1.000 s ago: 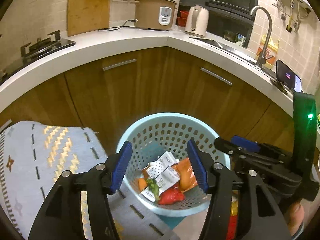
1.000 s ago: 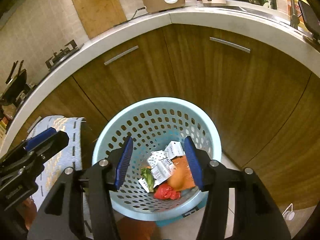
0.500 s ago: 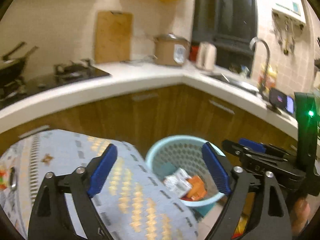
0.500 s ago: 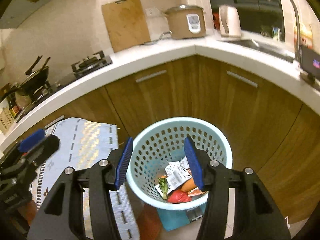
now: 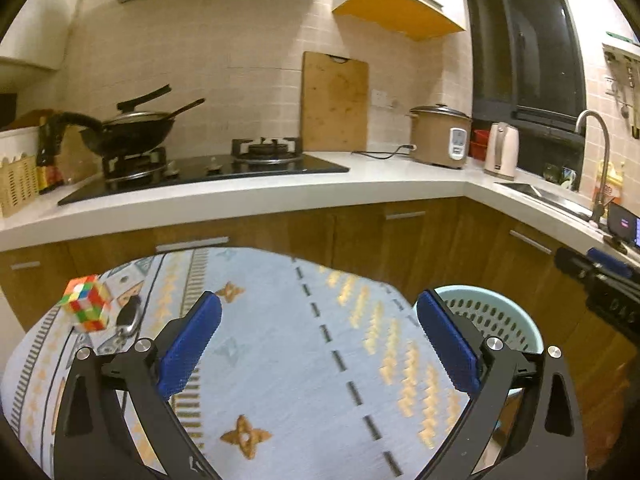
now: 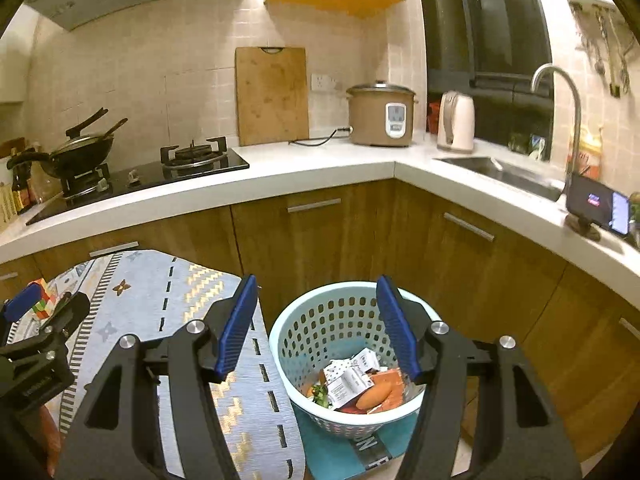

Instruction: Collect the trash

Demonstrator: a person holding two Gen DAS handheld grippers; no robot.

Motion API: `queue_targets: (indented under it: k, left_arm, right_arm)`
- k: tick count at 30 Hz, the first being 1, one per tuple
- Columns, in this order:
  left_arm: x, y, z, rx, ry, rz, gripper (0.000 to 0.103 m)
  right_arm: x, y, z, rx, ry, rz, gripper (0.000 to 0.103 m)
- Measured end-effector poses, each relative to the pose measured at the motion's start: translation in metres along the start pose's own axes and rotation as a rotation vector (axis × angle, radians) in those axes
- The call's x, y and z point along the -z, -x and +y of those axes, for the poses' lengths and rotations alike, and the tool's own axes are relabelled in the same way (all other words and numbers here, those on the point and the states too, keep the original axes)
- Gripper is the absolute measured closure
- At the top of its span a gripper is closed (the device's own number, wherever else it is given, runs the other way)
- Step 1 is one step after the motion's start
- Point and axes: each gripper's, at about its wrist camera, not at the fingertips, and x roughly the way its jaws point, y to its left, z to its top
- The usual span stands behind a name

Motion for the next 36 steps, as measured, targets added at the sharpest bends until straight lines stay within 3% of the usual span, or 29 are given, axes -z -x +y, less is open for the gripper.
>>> queue_targets:
  k: [5, 8, 25, 36]
  left_arm:
    - [0.017, -0.009, 0.003, -0.066, -0.044, -0.027, 0.008]
    - [0.021, -0.015, 0.011, -0.023, -0.011, 0.022, 0.008]
    - [0.022, -0.011, 0.016, -0.086, -0.021, -0.006, 0.008]
    - [0.022, -0.009, 0.015, -0.09, -0.023, -0.007, 0.008]
  right_arm:
    - [0.007, 0.005, 0.008, -0.031, -0.007, -0.02, 0.045]
    - [0.011, 0.01, 0.012, -0.036, 0.006, -0.045, 0.043]
    - [0.027, 0.014, 0.01, -0.036, -0.028, -0.078, 0.042]
    - [0.025, 0.021, 0.008, -0.04, -0.025, -0.096, 0.042]
